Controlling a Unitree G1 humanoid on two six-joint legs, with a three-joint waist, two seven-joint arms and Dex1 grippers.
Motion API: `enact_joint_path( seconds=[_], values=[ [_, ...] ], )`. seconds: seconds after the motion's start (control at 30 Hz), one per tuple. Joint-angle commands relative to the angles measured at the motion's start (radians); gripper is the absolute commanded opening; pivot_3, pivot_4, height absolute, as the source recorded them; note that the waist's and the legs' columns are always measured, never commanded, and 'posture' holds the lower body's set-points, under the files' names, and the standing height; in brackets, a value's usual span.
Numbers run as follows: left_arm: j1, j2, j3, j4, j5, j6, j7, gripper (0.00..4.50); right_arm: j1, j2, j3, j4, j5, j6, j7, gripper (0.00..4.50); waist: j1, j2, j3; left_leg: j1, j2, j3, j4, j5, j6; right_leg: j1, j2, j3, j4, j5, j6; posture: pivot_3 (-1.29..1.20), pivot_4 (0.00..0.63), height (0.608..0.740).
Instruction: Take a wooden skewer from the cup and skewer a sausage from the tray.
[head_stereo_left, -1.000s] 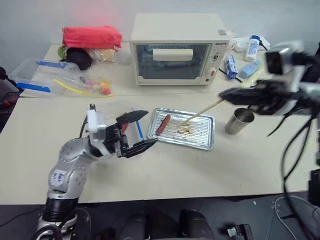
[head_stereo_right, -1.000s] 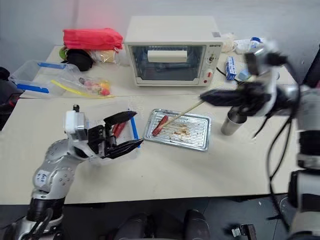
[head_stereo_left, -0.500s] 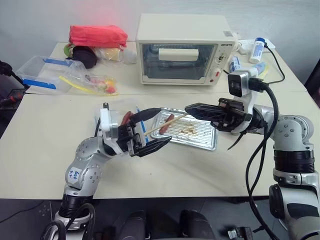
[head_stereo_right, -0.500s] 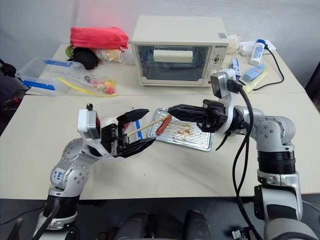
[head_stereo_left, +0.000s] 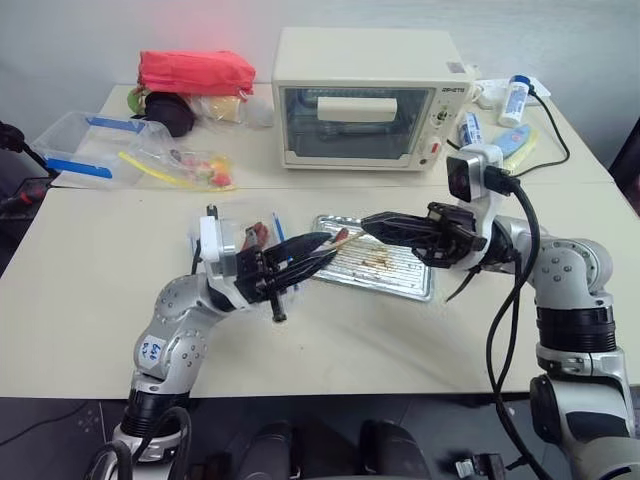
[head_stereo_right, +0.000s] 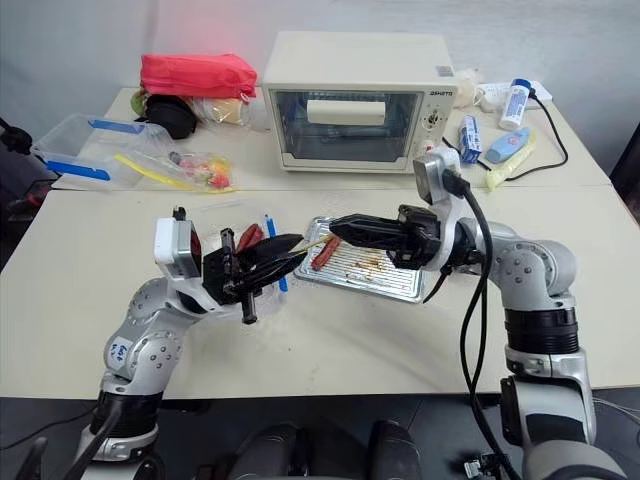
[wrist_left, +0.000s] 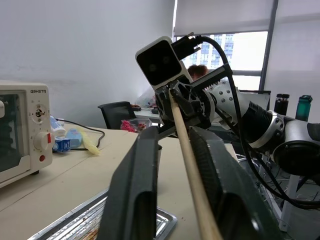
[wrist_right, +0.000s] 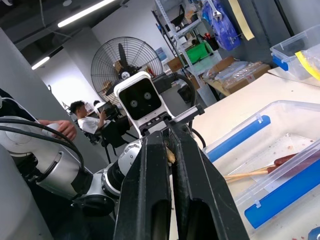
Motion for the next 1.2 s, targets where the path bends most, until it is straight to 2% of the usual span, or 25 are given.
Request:
enact_joint_path(
  seconds=[0.03, 0.17, 0.23, 0.33, 0.57, 0.7, 0.8, 0.9, 0.97, 1.03, 1.2],
  values=[
    [-0.006, -0.011, -0.010, -0.036, -0.015, -0.005, -0.001, 0.01, 0.012, 0.001, -0.018, -0.049, 0.014, -0.014, 0.004, 0.00, 0.000, 0.000, 0.000, 0.000, 0.000, 0.000, 0.000, 0.000, 0.000, 0.000, 0.000, 0.000, 0.000, 0.000, 0.000, 0.00, 0.150, 0.740],
    [-0.006, -0.025, -0.017, -0.045, 0.002, -0.016, 0.019, 0.01, 0.039, -0.008, -0.039, -0.054, 0.027, 0.015, -0.043, 0.00, 0.000, 0.000, 0.000, 0.000, 0.000, 0.000, 0.000, 0.000, 0.000, 0.000, 0.000, 0.000, 0.000, 0.000, 0.000, 0.00, 0.150, 0.740],
    [0.008, -0.029, -0.007, -0.054, 0.001, -0.017, 0.036, 0.01, 0.065, -0.019, -0.027, -0.078, -0.016, -0.023, -0.046, 0.00, 0.000, 0.000, 0.000, 0.000, 0.000, 0.000, 0.000, 0.000, 0.000, 0.000, 0.000, 0.000, 0.000, 0.000, 0.000, 0.00, 0.150, 0.740],
    [0.027, -0.014, 0.021, -0.066, -0.024, 0.001, 0.048, 0.00, 0.083, -0.035, -0.012, -0.111, -0.037, -0.044, -0.032, 0.73, -0.001, 0.000, 0.000, 0.000, 0.000, 0.000, 0.000, 0.000, 0.000, 0.000, 0.000, 0.000, 0.000, 0.000, 0.000, 0.00, 0.150, 0.740],
    [0.030, 0.076, 0.106, -0.052, -0.070, 0.036, 0.023, 0.00, 0.129, -0.049, -0.085, -0.124, -0.121, -0.237, -0.033, 3.09, 0.001, 0.000, 0.000, 0.000, 0.000, -0.001, -0.001, 0.000, 0.000, 0.000, 0.000, -0.001, -0.001, 0.000, 0.000, 0.00, 0.150, 0.740],
    [0.053, 0.133, 0.174, -0.049, -0.098, 0.051, 0.012, 0.00, 0.236, -0.166, -0.143, -0.163, -0.119, -0.229, 0.019, 4.45, 0.005, 0.000, 0.000, 0.000, 0.000, -0.002, -0.001, -0.001, 0.001, 0.001, -0.001, -0.002, -0.003, 0.000, 0.000, 0.00, 0.150, 0.740],
    [0.115, 0.174, 0.258, -0.044, -0.122, 0.059, 0.016, 0.00, 0.381, -0.257, -0.207, -0.224, -0.162, -0.297, 0.066, 4.49, 0.003, 0.000, 0.000, 0.000, 0.000, -0.002, -0.003, -0.001, 0.002, 0.002, -0.001, -0.002, -0.006, 0.000, 0.000, 0.00, 0.150, 0.740],
    [0.183, 0.204, 0.347, -0.026, -0.130, 0.054, 0.028, 0.00, 0.514, -0.249, -0.315, -0.294, -0.145, -0.340, 0.027, 4.49, 0.000, -0.001, 0.000, 0.001, 0.000, -0.001, -0.006, -0.001, 0.002, 0.002, 0.000, -0.002, -0.008, 0.000, 0.000, 0.00, 0.150, 0.740],
    [0.254, 0.211, 0.423, -0.036, -0.139, 0.053, 0.059, 0.00, 0.703, -0.238, -0.363, -0.343, -0.227, -0.445, 0.058, 4.49, 0.002, -0.001, 0.000, 0.002, 0.000, 0.000, -0.007, -0.001, 0.001, 0.003, 0.001, -0.001, -0.008, 0.000, 0.000, 0.00, 0.150, 0.740],
    [0.298, 0.213, 0.462, -0.048, -0.146, 0.056, 0.080, 0.00, 0.816, -0.232, -0.376, -0.358, -0.282, -0.524, 0.081, 4.49, 0.003, -0.002, 0.001, 0.003, 0.001, -0.001, -0.008, -0.001, 0.001, 0.004, 0.001, -0.002, -0.009, 0.000, 0.000, 0.00, 0.150, 0.740],
    [0.380, 0.199, 0.522, -0.054, -0.149, 0.051, 0.115, 0.00, 0.847, -0.188, -0.339, -0.252, -0.396, -0.719, 0.075, 4.49, 0.001, -0.002, 0.001, 0.006, -0.002, 0.002, -0.009, 0.000, 0.003, 0.005, -0.001, 0.003, -0.014, 0.003, 0.003, 0.00, 0.150, 0.740]
  ],
)
